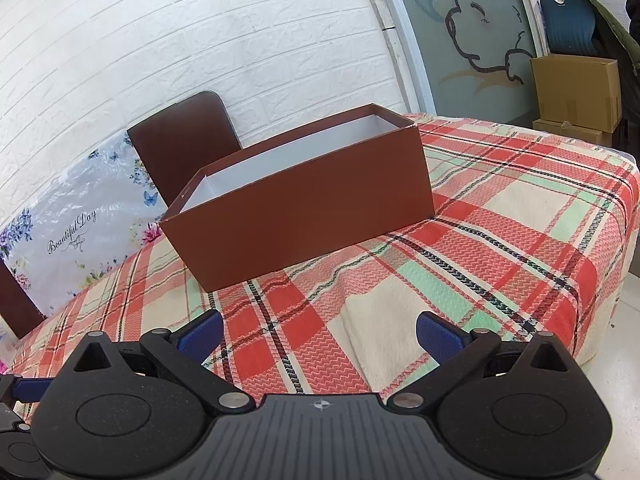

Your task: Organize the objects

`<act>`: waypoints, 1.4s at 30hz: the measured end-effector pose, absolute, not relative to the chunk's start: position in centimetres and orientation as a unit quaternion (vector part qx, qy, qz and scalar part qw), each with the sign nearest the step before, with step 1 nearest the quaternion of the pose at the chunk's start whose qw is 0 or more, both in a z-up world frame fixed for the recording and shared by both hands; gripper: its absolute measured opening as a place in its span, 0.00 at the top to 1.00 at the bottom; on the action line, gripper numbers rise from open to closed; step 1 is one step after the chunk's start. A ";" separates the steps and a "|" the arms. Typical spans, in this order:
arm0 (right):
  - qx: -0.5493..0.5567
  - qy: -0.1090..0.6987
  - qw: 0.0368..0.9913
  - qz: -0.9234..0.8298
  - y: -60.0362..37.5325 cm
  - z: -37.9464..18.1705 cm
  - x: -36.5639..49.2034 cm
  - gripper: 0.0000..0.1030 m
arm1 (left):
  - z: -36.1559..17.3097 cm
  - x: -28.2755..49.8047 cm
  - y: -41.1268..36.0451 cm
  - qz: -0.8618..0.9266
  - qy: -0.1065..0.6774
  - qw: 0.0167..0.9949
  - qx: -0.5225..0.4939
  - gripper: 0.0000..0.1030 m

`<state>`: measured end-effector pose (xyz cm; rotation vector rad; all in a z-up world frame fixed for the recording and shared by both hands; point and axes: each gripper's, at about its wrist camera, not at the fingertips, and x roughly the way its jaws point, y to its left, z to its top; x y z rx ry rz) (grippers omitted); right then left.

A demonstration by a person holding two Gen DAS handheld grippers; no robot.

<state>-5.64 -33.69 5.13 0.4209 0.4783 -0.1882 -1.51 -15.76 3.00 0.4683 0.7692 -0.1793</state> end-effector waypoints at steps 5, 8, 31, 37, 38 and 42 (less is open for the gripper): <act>0.206 0.235 0.945 -0.092 -33.7 5.1 -5.6 0.01 | 2.9 -1.5 -15.7 -0.087 0.372 0.896 0.225 0.00; 0.206 0.235 0.945 -0.092 -33.7 5.1 -5.6 0.01 | 2.8 -1.5 -15.7 -0.088 0.374 0.896 0.224 0.00; 0.207 0.236 0.945 -0.095 -33.6 4.9 -5.5 0.01 | 2.7 -1.3 -15.5 -0.090 0.379 0.894 0.222 0.00; 0.205 0.235 0.945 -0.097 -33.5 4.9 -5.8 0.01 | 2.7 -1.3 -15.5 -0.092 0.381 0.894 0.220 0.00; 0.205 0.235 0.945 -0.098 -33.5 4.9 -5.8 0.01 | 2.6 -1.2 -15.5 -0.092 0.382 0.893 0.218 0.00; 0.205 0.235 0.945 -0.098 -33.4 4.9 -5.8 0.01 | 2.5 -1.0 -15.3 -0.097 0.387 0.892 0.211 0.00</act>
